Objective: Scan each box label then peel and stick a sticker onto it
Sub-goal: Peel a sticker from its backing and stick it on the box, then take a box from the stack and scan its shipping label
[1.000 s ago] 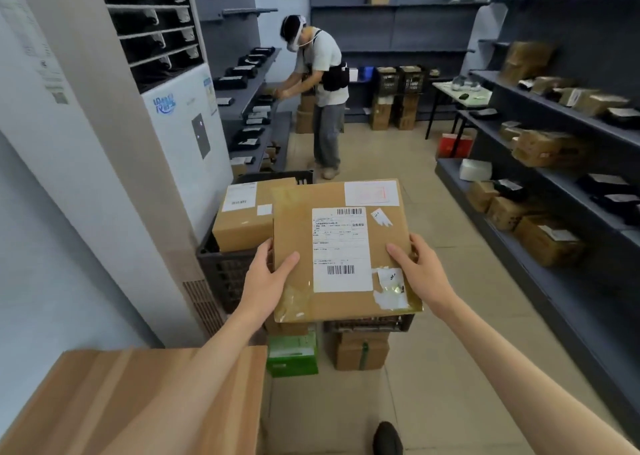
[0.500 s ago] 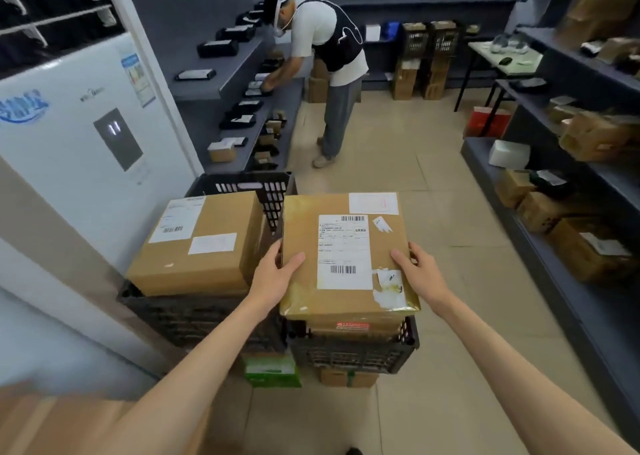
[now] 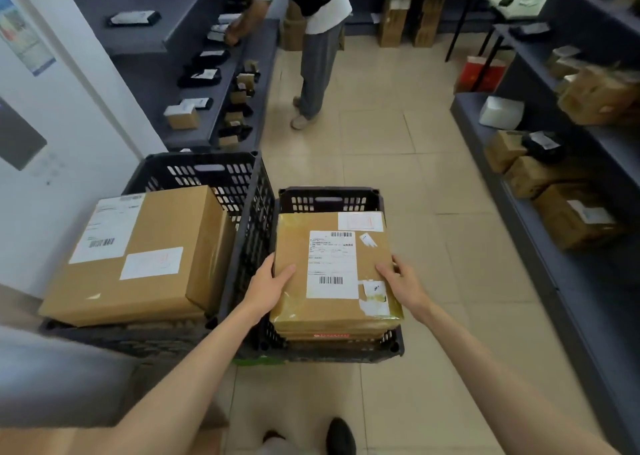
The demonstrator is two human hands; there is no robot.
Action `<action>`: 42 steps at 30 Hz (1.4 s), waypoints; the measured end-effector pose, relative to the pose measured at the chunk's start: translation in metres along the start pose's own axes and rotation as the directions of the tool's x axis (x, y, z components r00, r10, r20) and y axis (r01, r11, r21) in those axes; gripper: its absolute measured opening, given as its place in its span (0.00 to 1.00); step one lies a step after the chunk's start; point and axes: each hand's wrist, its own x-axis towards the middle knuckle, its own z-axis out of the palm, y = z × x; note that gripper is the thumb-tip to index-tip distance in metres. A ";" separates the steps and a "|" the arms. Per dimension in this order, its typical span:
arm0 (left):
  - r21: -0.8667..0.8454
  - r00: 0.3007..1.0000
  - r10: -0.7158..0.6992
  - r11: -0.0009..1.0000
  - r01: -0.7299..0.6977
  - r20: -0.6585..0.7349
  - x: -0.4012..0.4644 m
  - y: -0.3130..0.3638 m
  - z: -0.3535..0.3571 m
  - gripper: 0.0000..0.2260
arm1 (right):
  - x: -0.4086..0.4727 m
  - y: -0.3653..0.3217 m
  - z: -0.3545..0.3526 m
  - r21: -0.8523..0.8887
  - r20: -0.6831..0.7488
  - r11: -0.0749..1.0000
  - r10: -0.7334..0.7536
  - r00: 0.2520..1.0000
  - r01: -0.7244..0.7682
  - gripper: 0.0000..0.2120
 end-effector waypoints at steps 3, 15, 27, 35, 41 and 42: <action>0.017 1.000 -0.017 1.000 0.017 0.005 0.006 -0.009 0.003 0.27 | 0.004 0.008 0.004 -0.006 0.001 1.000 0.010 1.000 -0.010 0.11; 0.531 0.986 0.154 0.842 -0.098 -0.061 -0.007 0.023 -0.015 0.34 | 0.007 -0.028 -0.009 -0.513 -0.027 0.843 -0.205 0.978 0.163 0.28; 0.853 0.884 0.370 0.519 0.059 -0.286 -0.155 0.067 -0.153 0.22 | -0.056 -0.186 0.126 -0.668 0.560 0.086 -0.596 0.576 0.739 0.21; 0.712 0.725 0.270 0.570 0.410 -0.634 -0.353 -0.038 -0.246 0.23 | -0.214 -0.215 0.278 -0.300 0.815 -0.130 -0.549 0.183 0.945 0.18; 0.511 0.540 0.159 0.613 0.602 -0.827 -0.525 -0.129 -0.262 0.22 | -0.366 -0.181 0.369 -0.058 0.875 -0.264 -0.478 -0.079 0.963 0.21; 0.481 0.513 0.139 0.611 0.629 -0.847 -0.552 -0.143 -0.261 0.23 | -0.389 -0.173 0.382 -0.022 0.877 -0.278 -0.466 -0.115 0.960 0.21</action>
